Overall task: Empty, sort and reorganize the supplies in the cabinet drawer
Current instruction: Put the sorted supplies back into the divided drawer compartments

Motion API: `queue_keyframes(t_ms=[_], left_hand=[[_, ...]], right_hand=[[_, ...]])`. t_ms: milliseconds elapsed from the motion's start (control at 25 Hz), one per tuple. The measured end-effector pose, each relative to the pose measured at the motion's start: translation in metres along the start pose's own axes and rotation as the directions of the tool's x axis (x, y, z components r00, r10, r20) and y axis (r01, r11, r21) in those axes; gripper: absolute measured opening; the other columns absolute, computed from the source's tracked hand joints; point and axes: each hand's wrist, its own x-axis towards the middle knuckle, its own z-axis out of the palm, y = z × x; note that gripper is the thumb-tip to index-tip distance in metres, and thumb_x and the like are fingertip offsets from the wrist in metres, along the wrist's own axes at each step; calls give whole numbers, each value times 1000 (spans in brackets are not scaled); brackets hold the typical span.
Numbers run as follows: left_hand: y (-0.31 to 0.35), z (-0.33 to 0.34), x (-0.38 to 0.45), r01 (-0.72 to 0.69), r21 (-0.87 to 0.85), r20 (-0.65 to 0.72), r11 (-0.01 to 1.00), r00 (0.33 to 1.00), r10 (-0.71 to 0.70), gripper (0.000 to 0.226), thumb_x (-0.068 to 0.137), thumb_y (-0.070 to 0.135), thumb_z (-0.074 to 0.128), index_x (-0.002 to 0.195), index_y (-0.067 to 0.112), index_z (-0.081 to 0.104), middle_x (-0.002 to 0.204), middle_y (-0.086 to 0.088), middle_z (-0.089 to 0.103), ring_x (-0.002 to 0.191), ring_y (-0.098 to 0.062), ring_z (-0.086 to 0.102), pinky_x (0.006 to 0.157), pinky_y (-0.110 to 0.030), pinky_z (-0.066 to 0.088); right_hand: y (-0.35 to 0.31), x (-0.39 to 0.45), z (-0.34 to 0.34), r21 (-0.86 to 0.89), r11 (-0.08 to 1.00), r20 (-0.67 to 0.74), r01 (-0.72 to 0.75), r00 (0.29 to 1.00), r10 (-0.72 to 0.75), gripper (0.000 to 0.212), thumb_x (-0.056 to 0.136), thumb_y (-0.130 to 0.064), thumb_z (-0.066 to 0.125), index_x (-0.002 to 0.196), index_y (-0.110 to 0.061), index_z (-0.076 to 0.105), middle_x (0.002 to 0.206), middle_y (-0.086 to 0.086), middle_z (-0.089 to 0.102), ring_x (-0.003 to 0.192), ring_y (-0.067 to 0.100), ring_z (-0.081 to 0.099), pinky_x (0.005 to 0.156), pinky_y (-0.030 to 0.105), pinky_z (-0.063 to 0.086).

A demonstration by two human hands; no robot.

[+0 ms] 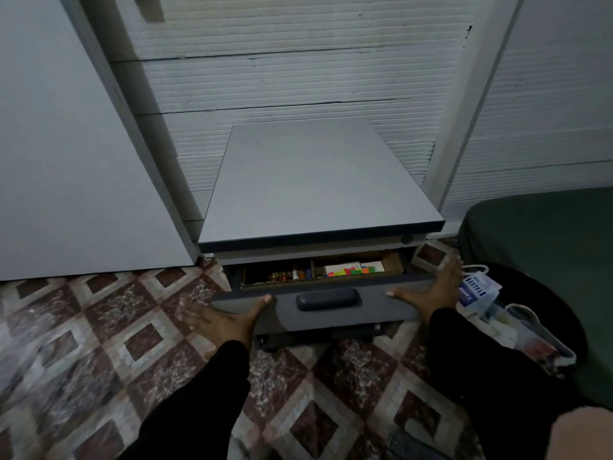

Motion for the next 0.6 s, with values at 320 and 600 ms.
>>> queue_keyframes(t_ms=[320,600], left_hand=[[14,31,62,-70,-22,9,997,997,71,141,55,45,86,148,5,-13,157,-14,-10,146,-27,-5,120,-44,5],[15,44,84,-47,-59,50,997,997,50,130,29,72,81,129,0,38,132,-17,50,123,-31,49,105,-48,41]], right_hand=[[41,76,58,265,962,83,-72,995,52,150,16,-67,87,142,-28,16,148,9,34,134,31,39,103,56,41],[-21,52,39,411,904,133,-118,989,68,114,58,-12,89,146,-19,17,139,15,43,127,31,46,103,53,42]])
